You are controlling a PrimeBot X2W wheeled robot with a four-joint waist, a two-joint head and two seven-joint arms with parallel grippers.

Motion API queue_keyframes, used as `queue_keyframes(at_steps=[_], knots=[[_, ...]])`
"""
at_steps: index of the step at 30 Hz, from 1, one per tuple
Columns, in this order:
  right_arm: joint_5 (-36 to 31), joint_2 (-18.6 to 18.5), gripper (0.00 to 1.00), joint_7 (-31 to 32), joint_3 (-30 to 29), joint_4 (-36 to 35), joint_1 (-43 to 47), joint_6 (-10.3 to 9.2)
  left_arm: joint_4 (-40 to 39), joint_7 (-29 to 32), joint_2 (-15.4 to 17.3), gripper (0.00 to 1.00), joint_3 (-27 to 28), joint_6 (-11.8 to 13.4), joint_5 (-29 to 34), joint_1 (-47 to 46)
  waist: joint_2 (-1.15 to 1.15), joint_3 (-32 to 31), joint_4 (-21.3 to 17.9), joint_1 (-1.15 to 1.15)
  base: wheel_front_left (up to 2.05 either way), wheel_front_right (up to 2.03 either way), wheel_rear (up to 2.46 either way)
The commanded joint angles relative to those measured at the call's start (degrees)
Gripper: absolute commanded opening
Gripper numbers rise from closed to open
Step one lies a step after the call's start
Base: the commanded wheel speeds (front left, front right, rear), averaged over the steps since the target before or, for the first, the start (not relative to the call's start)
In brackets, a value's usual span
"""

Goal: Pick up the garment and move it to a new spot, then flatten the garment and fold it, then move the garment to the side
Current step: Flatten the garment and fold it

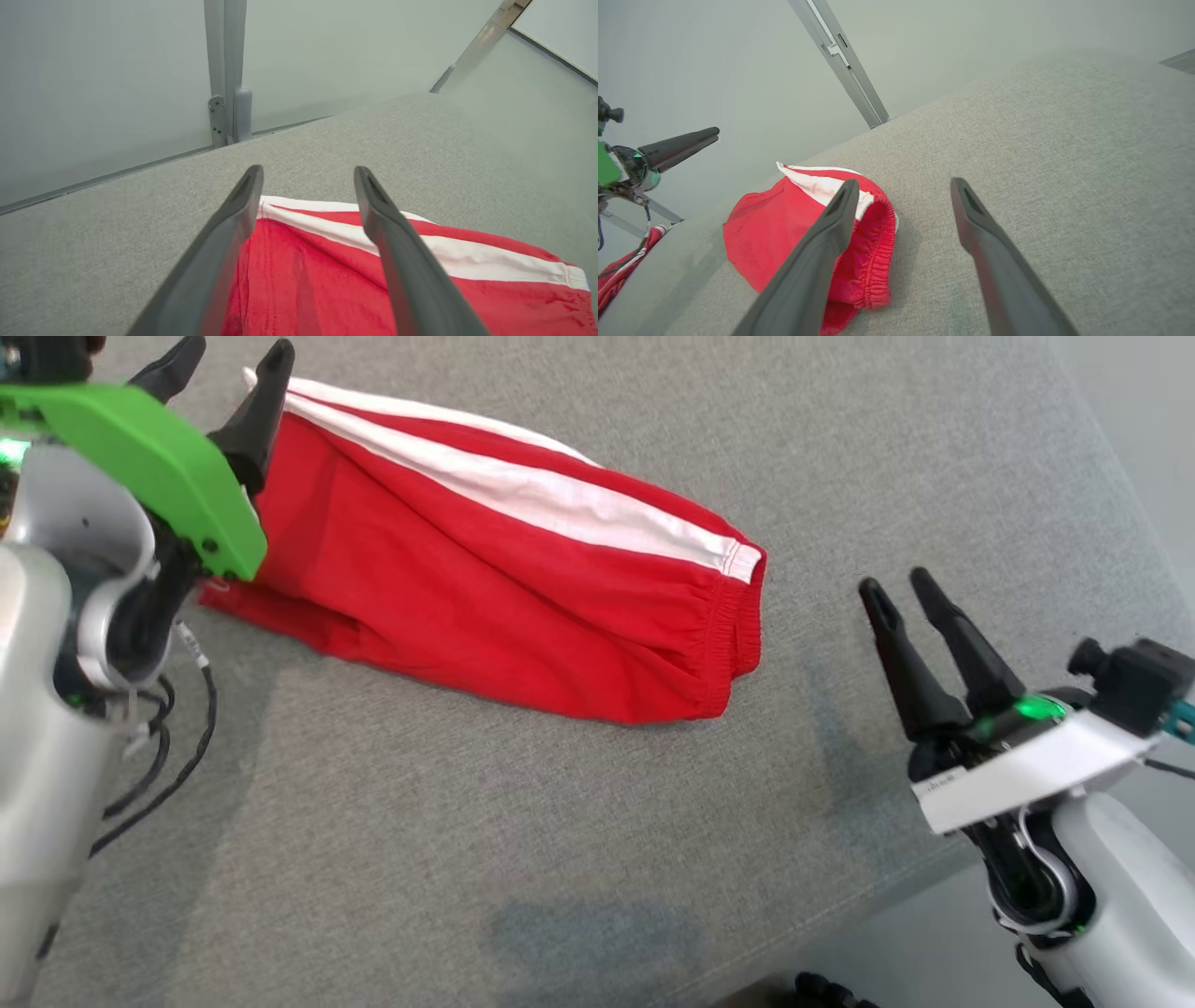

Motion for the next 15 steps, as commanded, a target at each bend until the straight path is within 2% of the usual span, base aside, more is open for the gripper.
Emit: queue_keyframes(at_steps=[1,5,10,13,15], knots=[[-1.9,-0.1,1.0,-0.2,-1.6,-0.7,2.3,0.02,-1.6,-2.9,0.8,1.0,-0.2,0.3,2.2,2.8,0.0,-4.1,2.3,0.0,0.0,0.0,0.0],[-9.7,0.6,1.0,-0.2,-7.5,-2.8,7.6,0.02,-7.2,-12.7,2.3,1.0,-0.9,3.0,7.9,11.4,0.0,-8.1,3.8,0.0,0.0,0.0,0.0],[-20.9,3.4,1.0,-0.2,-15.4,-5.2,13.3,0.02,-11.1,-22.2,0.5,1.0,-0.6,7.6,9.4,23.5,0.0,-11.9,6.8,0.0,0.0,0.0,0.0],[-26.3,4.7,1.0,-0.2,-17.9,-5.8,15.4,0.02,-11.3,-26.7,-0.5,1.0,-1.3,8.3,10.2,28.7,0.0,-13.2,8.9,0.0,0.0,0.0,0.0],[-27.6,6.0,1.0,-0.2,-19.1,-5.7,16.6,0.02,-10.1,-28.9,-1.8,1.0,-2.1,7.7,9.8,30.7,0.0,-13.7,10.3,0.0,0.0,0.0,0.0]])
